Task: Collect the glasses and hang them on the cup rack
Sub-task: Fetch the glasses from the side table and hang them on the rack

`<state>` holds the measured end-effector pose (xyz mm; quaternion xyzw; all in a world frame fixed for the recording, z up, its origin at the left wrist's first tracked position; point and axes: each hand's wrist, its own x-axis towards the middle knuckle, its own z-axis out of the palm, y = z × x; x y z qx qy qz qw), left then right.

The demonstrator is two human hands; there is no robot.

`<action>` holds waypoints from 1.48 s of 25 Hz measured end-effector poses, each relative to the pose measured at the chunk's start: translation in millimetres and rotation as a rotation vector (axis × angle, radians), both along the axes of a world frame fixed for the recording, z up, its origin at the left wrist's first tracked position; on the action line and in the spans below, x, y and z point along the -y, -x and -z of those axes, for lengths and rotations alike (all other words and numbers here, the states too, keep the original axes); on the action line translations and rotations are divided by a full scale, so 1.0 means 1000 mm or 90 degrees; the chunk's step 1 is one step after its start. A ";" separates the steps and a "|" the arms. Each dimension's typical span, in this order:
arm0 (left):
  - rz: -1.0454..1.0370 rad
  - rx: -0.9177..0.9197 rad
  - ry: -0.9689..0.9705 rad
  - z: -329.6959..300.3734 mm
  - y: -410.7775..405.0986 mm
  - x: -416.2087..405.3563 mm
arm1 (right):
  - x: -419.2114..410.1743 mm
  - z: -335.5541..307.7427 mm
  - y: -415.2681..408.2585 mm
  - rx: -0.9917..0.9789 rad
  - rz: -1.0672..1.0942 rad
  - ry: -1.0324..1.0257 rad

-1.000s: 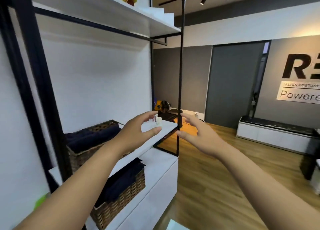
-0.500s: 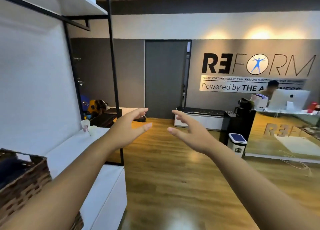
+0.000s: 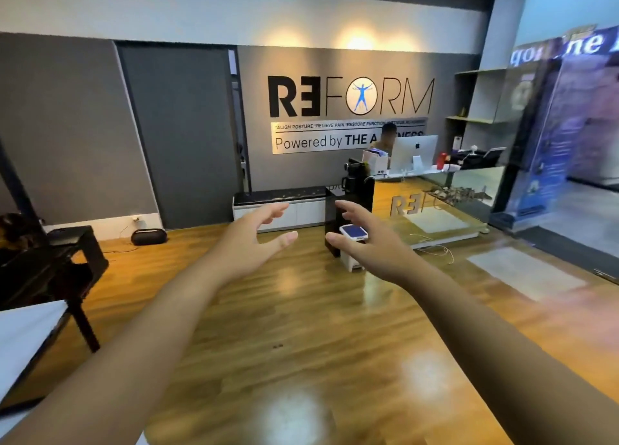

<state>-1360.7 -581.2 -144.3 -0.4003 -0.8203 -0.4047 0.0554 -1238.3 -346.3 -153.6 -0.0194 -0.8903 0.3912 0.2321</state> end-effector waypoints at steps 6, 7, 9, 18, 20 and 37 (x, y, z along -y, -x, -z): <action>0.073 -0.004 0.003 0.000 0.057 -0.143 | -0.124 0.003 0.022 0.006 0.074 0.006; 0.085 -0.007 0.003 -0.003 0.066 -0.170 | -0.150 0.002 0.024 0.013 0.088 0.002; 0.113 -0.012 0.002 -0.011 0.082 -0.224 | -0.201 -0.002 0.028 0.014 0.120 -0.010; 0.259 -0.005 0.001 0.000 0.117 -0.429 | -0.379 0.003 0.028 0.021 0.264 -0.037; 0.289 -0.007 0.005 0.006 0.129 -0.469 | -0.407 0.012 0.029 0.025 0.287 -0.041; 0.652 -0.079 -0.010 -0.021 0.192 -0.865 | -0.648 -0.002 0.036 0.028 0.679 -0.044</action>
